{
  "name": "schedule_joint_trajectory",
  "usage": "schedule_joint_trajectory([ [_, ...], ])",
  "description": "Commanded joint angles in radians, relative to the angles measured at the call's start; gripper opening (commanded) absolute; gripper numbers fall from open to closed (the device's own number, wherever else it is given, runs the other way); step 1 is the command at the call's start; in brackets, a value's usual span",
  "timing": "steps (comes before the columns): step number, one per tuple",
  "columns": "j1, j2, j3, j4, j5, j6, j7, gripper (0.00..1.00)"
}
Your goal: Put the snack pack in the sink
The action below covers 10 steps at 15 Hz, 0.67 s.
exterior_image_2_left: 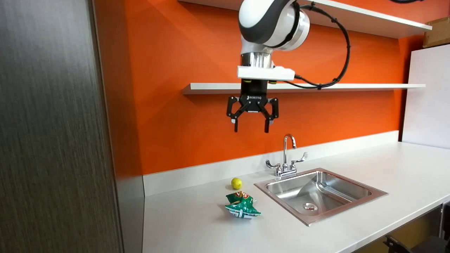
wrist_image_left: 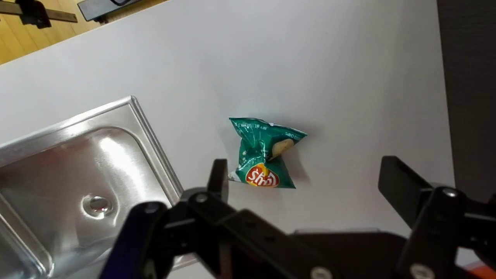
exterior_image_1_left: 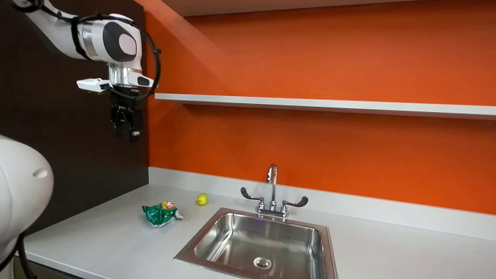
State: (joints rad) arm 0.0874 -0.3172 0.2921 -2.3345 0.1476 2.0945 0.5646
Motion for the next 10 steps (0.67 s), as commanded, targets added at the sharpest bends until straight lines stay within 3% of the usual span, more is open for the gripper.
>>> schedule_joint_trajectory([
  [1, 0.003, 0.1, -0.012, -0.008, -0.036, 0.087, 0.008, 1.0],
  [10, 0.029, 0.35, -0.069, -0.001, -0.078, 0.285, 0.002, 1.0],
])
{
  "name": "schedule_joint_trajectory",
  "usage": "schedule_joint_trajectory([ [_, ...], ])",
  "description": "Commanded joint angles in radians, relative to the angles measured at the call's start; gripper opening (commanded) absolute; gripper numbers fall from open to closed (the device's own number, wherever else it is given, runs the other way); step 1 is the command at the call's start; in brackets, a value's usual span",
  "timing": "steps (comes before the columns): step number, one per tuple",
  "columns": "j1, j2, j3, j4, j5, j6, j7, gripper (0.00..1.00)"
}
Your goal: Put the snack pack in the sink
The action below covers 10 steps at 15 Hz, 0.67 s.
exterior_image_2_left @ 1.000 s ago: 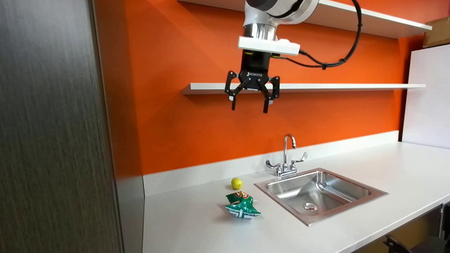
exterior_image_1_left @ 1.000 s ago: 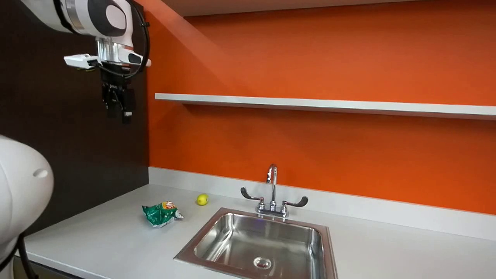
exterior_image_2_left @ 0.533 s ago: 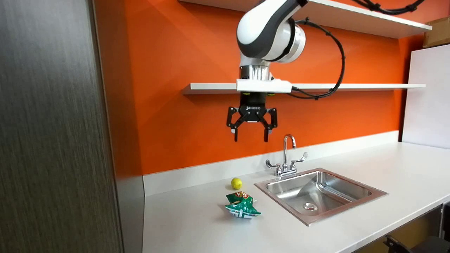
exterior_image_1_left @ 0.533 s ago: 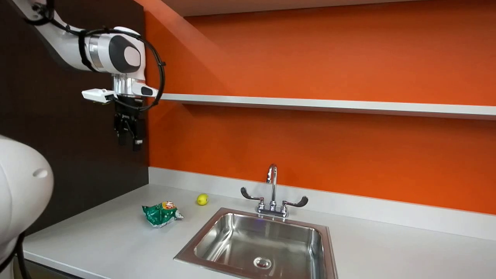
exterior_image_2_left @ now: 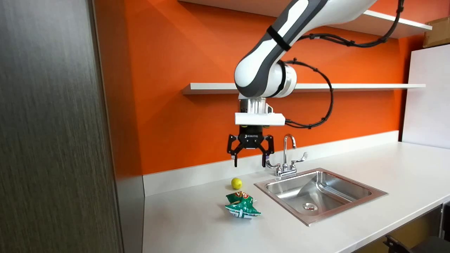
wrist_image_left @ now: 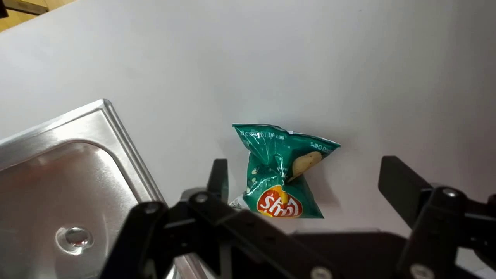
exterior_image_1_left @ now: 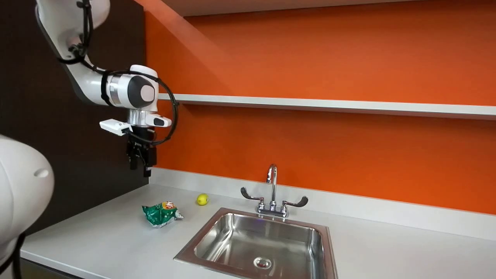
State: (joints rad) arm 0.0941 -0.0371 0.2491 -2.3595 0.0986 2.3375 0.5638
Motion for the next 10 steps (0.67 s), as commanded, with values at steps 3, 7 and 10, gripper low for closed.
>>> schedule_joint_trajectory([
  [3, 0.04, 0.14, -0.046, 0.036, -0.04, 0.094, 0.002, 1.0],
  [7, 0.069, 0.225, -0.076, 0.066, -0.057, 0.139, 0.005, 1.0],
  [10, 0.094, 0.281, -0.101, 0.099, -0.072, 0.159, 0.007, 1.0],
])
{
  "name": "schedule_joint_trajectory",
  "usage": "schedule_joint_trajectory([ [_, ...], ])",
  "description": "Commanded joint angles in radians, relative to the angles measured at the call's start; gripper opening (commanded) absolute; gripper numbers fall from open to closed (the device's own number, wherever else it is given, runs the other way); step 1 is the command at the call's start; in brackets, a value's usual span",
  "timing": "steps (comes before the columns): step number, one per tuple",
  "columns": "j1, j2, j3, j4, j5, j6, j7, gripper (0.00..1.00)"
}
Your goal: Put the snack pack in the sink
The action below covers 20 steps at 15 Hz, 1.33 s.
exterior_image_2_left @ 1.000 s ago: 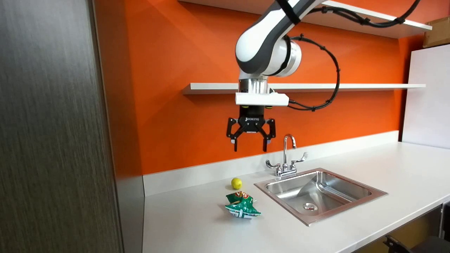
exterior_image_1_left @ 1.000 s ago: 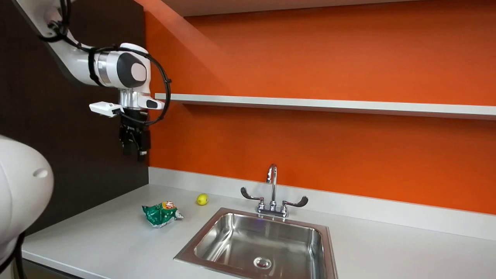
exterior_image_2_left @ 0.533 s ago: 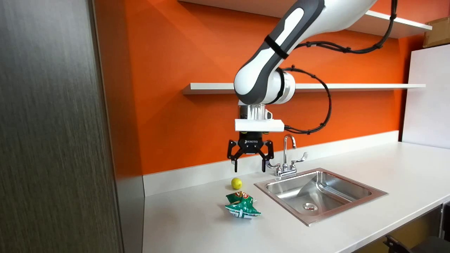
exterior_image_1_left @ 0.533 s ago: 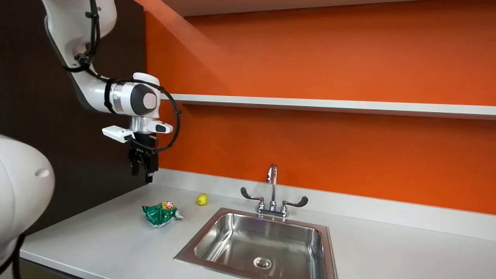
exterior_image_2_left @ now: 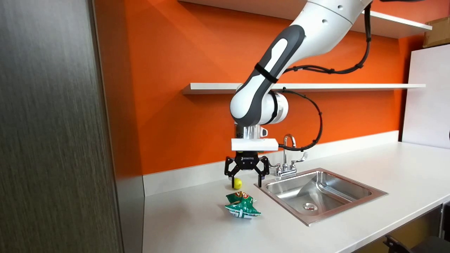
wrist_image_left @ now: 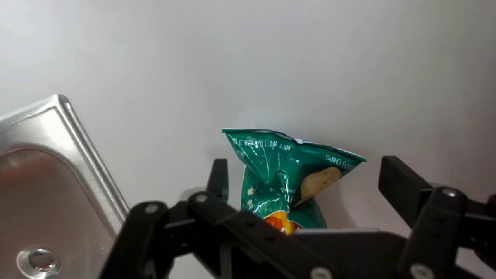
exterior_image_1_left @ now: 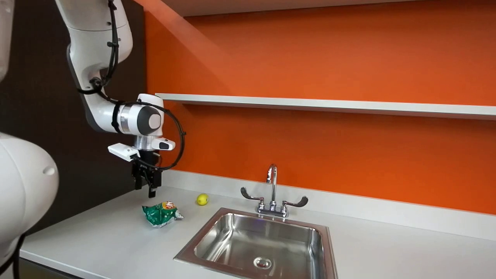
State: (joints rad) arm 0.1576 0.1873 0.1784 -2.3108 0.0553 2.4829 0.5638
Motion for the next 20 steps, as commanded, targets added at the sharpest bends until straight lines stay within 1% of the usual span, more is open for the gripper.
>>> schedule_joint_trajectory([
  [1, 0.039, 0.074, -0.039, 0.062, -0.035, 0.022, 0.01, 1.0],
  [7, 0.072, 0.17, -0.088, 0.137, -0.04, 0.052, 0.004, 1.0],
  [11, 0.08, 0.223, -0.119, 0.189, -0.035, 0.045, -0.002, 1.0],
  [20, 0.084, 0.295, -0.145, 0.245, -0.019, 0.038, -0.009, 1.0],
])
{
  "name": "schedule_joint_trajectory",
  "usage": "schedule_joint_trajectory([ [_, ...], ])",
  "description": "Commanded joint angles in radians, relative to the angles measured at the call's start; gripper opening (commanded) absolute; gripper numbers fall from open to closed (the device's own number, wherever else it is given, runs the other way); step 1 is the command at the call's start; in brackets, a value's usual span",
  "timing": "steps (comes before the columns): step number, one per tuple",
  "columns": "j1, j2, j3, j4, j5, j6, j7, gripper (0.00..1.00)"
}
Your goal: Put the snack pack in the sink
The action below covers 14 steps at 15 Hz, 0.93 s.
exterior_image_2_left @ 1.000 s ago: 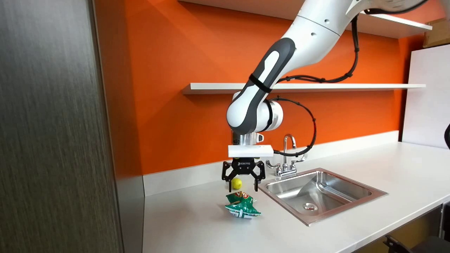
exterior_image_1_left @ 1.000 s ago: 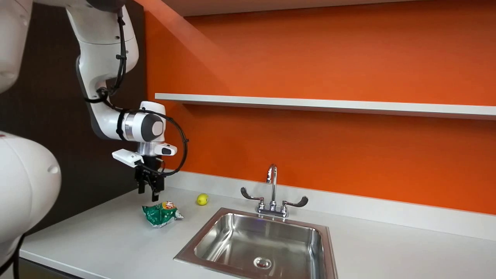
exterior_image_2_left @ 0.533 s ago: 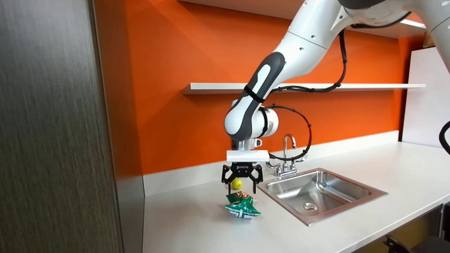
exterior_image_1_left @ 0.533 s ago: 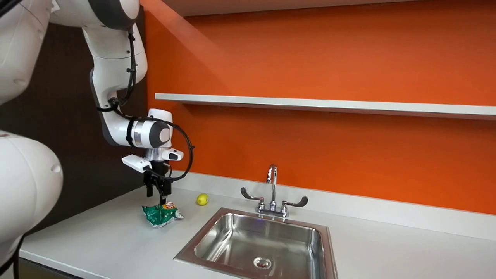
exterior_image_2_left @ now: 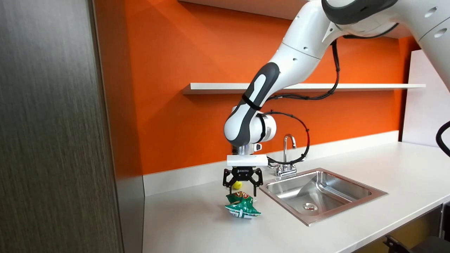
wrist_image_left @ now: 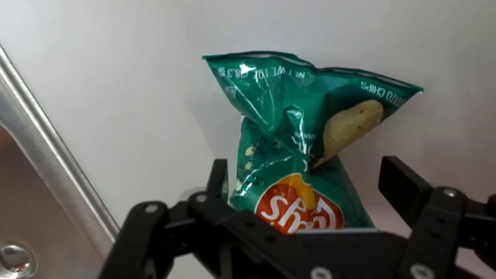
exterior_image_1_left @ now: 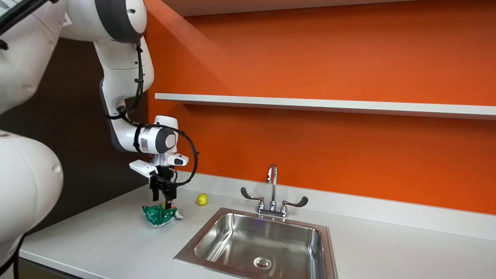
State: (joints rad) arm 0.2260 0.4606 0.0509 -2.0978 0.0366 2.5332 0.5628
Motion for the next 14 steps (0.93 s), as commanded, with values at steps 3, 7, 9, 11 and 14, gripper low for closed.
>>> schedule_joint_trajectory([
  [3, 0.017, 0.034, -0.02, 0.037, 0.001, -0.011, -0.008, 1.0],
  [7, 0.021, 0.039, -0.027, 0.035, 0.001, -0.011, -0.005, 1.0],
  [9, 0.022, 0.041, -0.029, 0.035, 0.002, -0.011, -0.006, 1.0],
  [11, 0.019, 0.043, -0.027, 0.034, 0.006, -0.011, -0.011, 0.74],
  [14, 0.019, 0.045, -0.026, 0.032, 0.007, -0.009, -0.013, 0.6],
])
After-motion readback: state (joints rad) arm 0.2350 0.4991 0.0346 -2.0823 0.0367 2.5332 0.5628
